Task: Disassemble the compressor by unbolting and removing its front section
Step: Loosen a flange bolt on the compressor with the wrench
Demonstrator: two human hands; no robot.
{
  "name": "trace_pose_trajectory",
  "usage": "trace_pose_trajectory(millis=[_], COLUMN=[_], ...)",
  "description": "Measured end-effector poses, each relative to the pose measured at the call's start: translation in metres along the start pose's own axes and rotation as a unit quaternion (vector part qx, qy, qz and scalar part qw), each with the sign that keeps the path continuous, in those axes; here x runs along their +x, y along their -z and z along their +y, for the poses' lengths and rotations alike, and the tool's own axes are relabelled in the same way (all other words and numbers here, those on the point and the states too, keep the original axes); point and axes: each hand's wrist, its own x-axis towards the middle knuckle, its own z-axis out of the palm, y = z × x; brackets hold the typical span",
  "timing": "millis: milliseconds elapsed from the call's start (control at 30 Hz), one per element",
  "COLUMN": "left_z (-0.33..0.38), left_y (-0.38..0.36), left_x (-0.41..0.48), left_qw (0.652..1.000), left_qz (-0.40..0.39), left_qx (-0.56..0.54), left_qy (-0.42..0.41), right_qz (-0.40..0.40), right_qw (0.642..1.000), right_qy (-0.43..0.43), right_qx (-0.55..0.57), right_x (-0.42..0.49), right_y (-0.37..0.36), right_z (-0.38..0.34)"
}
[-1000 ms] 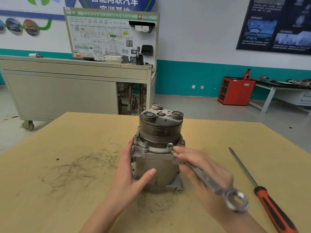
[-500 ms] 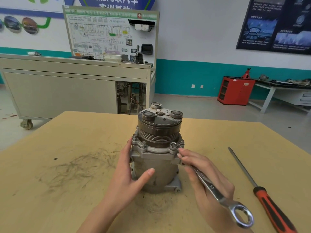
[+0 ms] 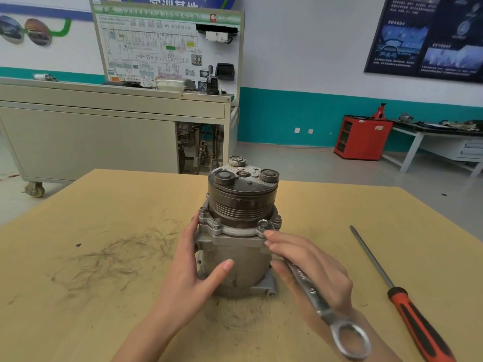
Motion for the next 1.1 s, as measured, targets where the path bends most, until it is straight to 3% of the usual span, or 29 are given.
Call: trace_pose_trajectory(millis=[67,133,233,367,467,533,567,700,767,1000,1100], left_z=[0.001,0.001,0.001,0.002,0.002,0.002,0.002,0.001,0.001,0.003,0.003], left_y=[0.000,0.000,0.001,0.001,0.001,0.002,0.002,0.002,0.002,0.002,0.001], left_x=[0.001,0.000,0.000,0.000,0.000,0.001,0.001,0.000,0.000,0.000,0.000], left_qw=[1.000,1.000,1.000,1.000,1.000,1.000,1.000,1.000,1.000,1.000,1.000], left_qz=[0.001,0.000,-0.004,-0.005,-0.004,-0.003,-0.004,-0.006,-0.007,-0.009,-0.009], left_qx=[0.002,0.004,0.003,0.005,0.002,0.002,0.003,0.009,0.007,0.002,0.000], left_qy=[0.003,0.005,0.010,0.005,0.005,0.004,0.004,0.007,0.010,0.012,0.009], right_qz=[0.028,0.061,0.105,0.052,0.031,0.054,0.070,0.092,0.072,-0.011,-0.012], right_qw=[0.990,0.952,0.856,0.710,0.655,0.667,0.693,0.845,0.901,0.983,0.992], right_qy=[-0.085,-0.197,-0.327,-0.472,-0.526,-0.517,-0.501,-0.373,-0.300,-0.134,-0.089], right_qx=[0.109,0.226,0.386,0.520,0.541,0.533,0.513,0.372,0.304,0.125,0.094], right_x=[-0.005,-0.008,-0.002,0.026,0.034,0.034,0.034,0.033,0.031,0.011,0.000], right_y=[0.001,0.000,0.003,0.011,0.006,0.002,0.002,0.011,0.013,0.007,0.005], right_z=[0.002,0.005,0.017,0.048,0.062,0.063,0.061,0.040,0.026,0.004,0.004])
